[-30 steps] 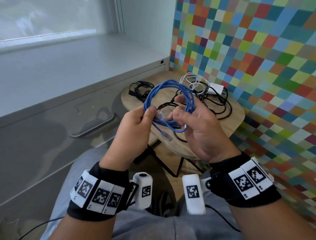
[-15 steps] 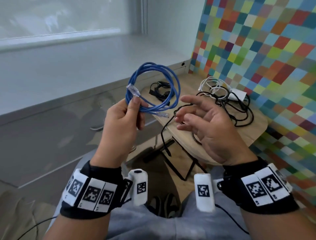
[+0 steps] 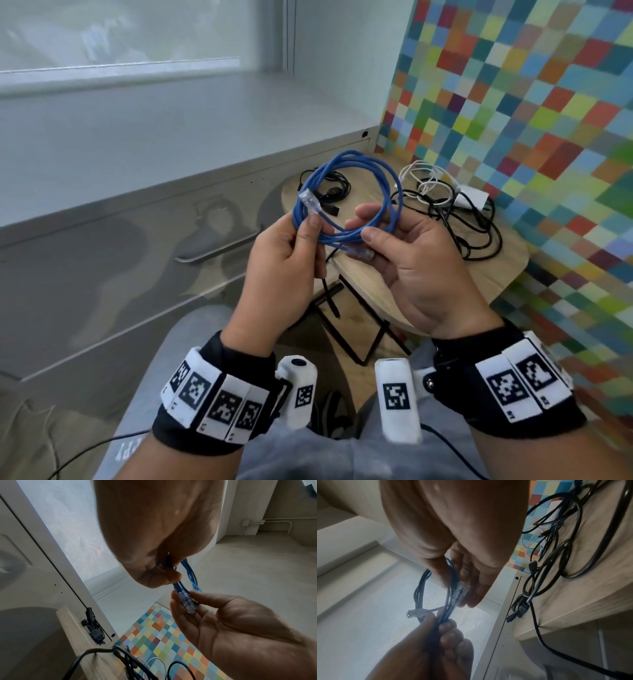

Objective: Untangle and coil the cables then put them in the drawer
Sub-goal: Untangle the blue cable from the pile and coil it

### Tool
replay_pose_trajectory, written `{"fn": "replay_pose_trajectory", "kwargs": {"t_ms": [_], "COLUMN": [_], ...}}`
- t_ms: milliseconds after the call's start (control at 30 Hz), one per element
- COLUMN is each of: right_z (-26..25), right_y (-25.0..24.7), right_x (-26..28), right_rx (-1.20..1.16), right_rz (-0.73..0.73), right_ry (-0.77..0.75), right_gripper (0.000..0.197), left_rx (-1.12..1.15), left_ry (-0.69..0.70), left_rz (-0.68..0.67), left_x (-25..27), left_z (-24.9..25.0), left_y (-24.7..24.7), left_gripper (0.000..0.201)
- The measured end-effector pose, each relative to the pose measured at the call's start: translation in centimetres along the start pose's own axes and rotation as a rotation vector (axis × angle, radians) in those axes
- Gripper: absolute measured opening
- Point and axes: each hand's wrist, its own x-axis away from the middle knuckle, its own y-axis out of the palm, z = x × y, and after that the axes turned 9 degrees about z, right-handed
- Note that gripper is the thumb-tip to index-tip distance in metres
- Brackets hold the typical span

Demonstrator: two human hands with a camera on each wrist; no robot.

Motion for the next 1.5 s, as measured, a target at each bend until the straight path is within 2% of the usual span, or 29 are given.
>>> {"fn": "replay_pose_trajectory", "kwargs": {"t_ms": [133, 267, 400, 667, 800, 933, 1100, 1500], "right_z": [0.1, 0.0, -0.6, -0.6, -0.4, 0.0, 0.4, 0.5], "right_y": [-0.1, 0.1, -0.2, -1.0, -1.5, -1.8, -2.2, -2.3], "right_x": [0.1, 0.3, 0.2, 0.3, 0.7, 1.1, 0.8, 1.0], "right_rx": [-0.024, -0.105, -0.126, -0.041, 0.018, 0.124, 0.17, 0.269], "right_rz": [0.012, -0.023, -0.032, -0.054, -0.105, -0.119, -0.079, -0.029], "right_ry": [-0.004, -0.002, 0.034, 0.063, 0.055, 0.01, -0.002, 0.022], "right_gripper": [0.024, 0.034, 0.035, 0.038, 0.036, 0.05, 0.057, 0.052], "left_rx": [0.029, 0.184, 0.381, 0.571, 0.572, 0.535, 0.501, 0.423], "left_ry": [-0.064, -0.216, -0.293, -0.328, -0.357, -0.367, -0.39, -0.36], "left_rz": [-0.008, -0.03, -0.119, -0.152, -0.159, -0.151, -0.118, -0.086], "left_x": [0.0, 0.1, 0.0, 0.2, 0.2, 0.1, 0.2, -0.5], "left_z": [-0.3, -0.5, -0.3, -0.4, -0.7, -1.0, -1.3, -2.5], "left_y": [0.4, 0.8, 0.6, 0.5, 0.5, 0.6, 0.8, 0.1], "left_gripper": [0.029, 0.029, 0.032, 0.036, 0.037, 0.034, 0.023, 0.016]}}
